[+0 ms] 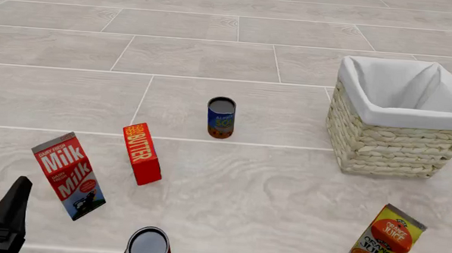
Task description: Pick the cream cheese and place it in the basket.
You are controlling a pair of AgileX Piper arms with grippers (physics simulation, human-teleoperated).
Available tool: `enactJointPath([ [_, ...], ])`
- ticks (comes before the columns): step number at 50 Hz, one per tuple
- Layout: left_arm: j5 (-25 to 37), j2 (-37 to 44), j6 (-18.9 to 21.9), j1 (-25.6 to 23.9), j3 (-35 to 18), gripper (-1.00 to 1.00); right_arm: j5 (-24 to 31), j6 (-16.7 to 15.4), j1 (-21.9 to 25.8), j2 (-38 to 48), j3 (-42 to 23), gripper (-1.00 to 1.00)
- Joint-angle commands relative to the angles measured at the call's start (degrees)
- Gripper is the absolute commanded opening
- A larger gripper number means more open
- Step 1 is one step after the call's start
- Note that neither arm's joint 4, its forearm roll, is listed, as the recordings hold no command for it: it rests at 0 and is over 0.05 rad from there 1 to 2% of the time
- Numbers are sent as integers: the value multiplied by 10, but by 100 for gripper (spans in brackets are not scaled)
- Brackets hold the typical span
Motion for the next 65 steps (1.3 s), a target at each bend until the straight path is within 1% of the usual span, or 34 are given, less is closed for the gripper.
enactJointPath([
  [1,0,0,0,0,0,100,20,-29,46,65,-81,-100],
  [2,0,0,0,0,0,100,22,-18,44,74,-94,-100],
  [4,0,0,0,0,0,100,24,-29,44,91,-114,-100],
  [6,0,0,0,0,0,100,32,-12,54,115,-132,-100],
  [7,0,0,0,0,0,100,30,-19,51,120,-137,-100],
  [8,0,0,0,0,0,100,30,-19,51,120,-137,-100],
  [10,0,0,0,0,0,100,31,-34,54,138,-149,-100],
  [12,0,0,0,0,0,100,34,-28,55,156,-162,-100],
  [15,0,0,0,0,0,100,39,-48,55,182,-176,-100],
  [17,0,0,0,0,0,100,42,-49,59,190,-177,-100],
  [20,0,0,0,0,0,100,44,-61,55,210,-185,-100],
  [27,0,0,0,0,0,100,60,-64,51,240,-215,-100],
  [30,0,0,0,0,0,100,68,-72,48,254,-232,-100],
  [32,0,0,0,0,0,100,72,-68,44,262,-238,-100],
  [33,0,0,0,0,0,100,72,-74,41,270,-243,-100],
  [35,0,0,0,0,0,100,74,-72,37,283,-249,-100],
  [37,0,0,0,0,0,100,80,-61,38,295,-255,-100],
  [38,0,0,0,0,0,100,79,-66,37,298,-258,-100],
  [40,0,0,0,0,0,100,81,-64,37,301,-262,-100],
  [42,0,0,0,0,0,100,89,-54,34,312,-279,-100],
  [43,0,0,0,0,0,100,92,-58,35,317,-283,-100],
  [45,0,0,0,0,0,100,92,-61,34,324,-288,-100],
  [47,0,0,0,0,0,100,92,-76,24,336,-290,-100],
  [48,0,0,0,0,0,100,91,-72,25,339,-289,-100],
  [50,0,0,0,0,0,100,86,-76,24,345,-286,-100],
  [52,0,0,0,0,0,100,85,-73,22,350,-287,-100],
  [54,0,0,0,0,0,100,80,-85,20,356,-282,-100],
  [56,0,0,0,0,0,100,79,-78,20,364,-285,-100],
  [58,0,0,0,0,0,100,78,-85,11,373,-291,-100],
  [59,0,0,0,0,0,100,80,-73,8,378,-298,-100],
  [60,0,0,0,0,0,100,79,-80,10,379,-298,-100],
  [65,0,0,0,0,0,100,73,-87,11,387,-293,-100],
])
